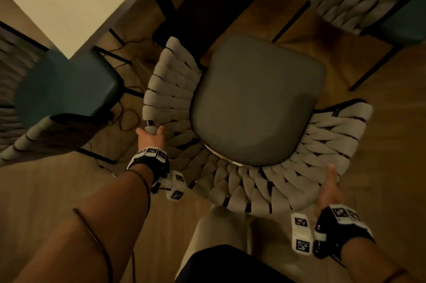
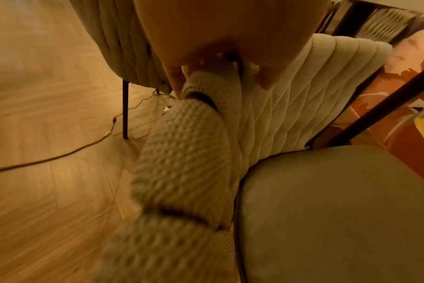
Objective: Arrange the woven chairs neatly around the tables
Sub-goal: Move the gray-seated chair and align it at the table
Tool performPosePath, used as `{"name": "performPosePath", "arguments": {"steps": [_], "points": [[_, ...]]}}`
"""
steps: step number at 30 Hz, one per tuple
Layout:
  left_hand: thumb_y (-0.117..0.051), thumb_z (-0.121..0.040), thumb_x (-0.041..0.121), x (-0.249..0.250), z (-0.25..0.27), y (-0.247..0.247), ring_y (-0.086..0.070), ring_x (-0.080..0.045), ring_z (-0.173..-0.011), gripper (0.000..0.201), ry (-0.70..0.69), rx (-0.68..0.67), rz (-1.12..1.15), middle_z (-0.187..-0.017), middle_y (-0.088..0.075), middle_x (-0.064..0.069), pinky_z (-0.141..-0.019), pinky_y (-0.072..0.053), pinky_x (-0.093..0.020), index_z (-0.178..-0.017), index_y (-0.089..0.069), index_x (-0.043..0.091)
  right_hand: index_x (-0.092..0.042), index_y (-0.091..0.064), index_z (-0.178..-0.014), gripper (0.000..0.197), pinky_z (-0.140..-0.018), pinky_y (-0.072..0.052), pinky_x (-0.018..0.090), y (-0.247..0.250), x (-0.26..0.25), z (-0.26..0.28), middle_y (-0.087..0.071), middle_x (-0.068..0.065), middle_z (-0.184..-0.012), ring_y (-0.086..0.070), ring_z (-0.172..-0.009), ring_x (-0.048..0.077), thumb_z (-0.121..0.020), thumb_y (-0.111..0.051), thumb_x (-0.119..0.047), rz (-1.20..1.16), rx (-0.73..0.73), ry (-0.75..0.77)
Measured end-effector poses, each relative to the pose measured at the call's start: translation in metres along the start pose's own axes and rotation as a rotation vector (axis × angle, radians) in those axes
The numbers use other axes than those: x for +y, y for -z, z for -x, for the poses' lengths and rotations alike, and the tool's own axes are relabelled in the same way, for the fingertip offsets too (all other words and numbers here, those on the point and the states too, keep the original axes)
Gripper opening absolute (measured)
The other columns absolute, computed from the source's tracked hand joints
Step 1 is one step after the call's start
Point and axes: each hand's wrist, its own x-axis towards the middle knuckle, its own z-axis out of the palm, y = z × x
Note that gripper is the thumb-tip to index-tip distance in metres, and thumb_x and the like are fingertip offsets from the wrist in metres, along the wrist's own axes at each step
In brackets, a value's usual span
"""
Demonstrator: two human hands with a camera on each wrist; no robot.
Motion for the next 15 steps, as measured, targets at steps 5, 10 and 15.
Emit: {"name": "performPosePath", "arguments": {"steps": [5, 10, 15], "points": [[-0.044, -0.099, 0.031, 0.016, -0.012, 0.002, -0.056, -0.044, -0.114, 0.041, 0.000, -0.024, -0.086, -0.126, -0.057, -0.024, -0.084, -0.042, -0.044, -0.128, -0.041, 0.003, -0.014, -0.037, -0.148, 0.114, -0.107, -0.037, 0.055, -0.010, -0.002, -0.007, -0.046, 0.019, -0.147, -0.048, -0.128, 0.043, -0.069, -0.017, -0.094, 0.053, 0.062, 0.021], [-0.044, -0.099, 0.030, 0.015, -0.005, -0.002, -0.056, -0.044, -0.114, 0.041, 0.036, -0.059, -0.109, -0.127, -0.057, -0.024, -0.085, -0.043, -0.044, -0.132, -0.040, 0.006, -0.009, -0.042, -0.144, 0.109, -0.111, -0.031, 0.055, 0.002, -0.014, -0.016, -0.047, 0.023, -0.145, -0.047, -0.128, 0.044, -0.077, -0.014, -0.089, 0.165, 0.099, 0.095], [-0.044, -0.099, 0.030, 0.001, 0.020, -0.017, -0.054, -0.045, -0.116, 0.040, 0.120, -0.045, -0.099, -0.128, -0.055, -0.026, -0.083, -0.040, -0.044, -0.130, -0.040, 0.004, -0.008, -0.035, -0.148, 0.090, -0.111, -0.030, 0.053, 0.022, -0.047, -0.045, -0.041, 0.022, -0.150, -0.043, -0.132, 0.043, -0.090, -0.020, -0.075, 0.220, 0.042, 0.160]]}}
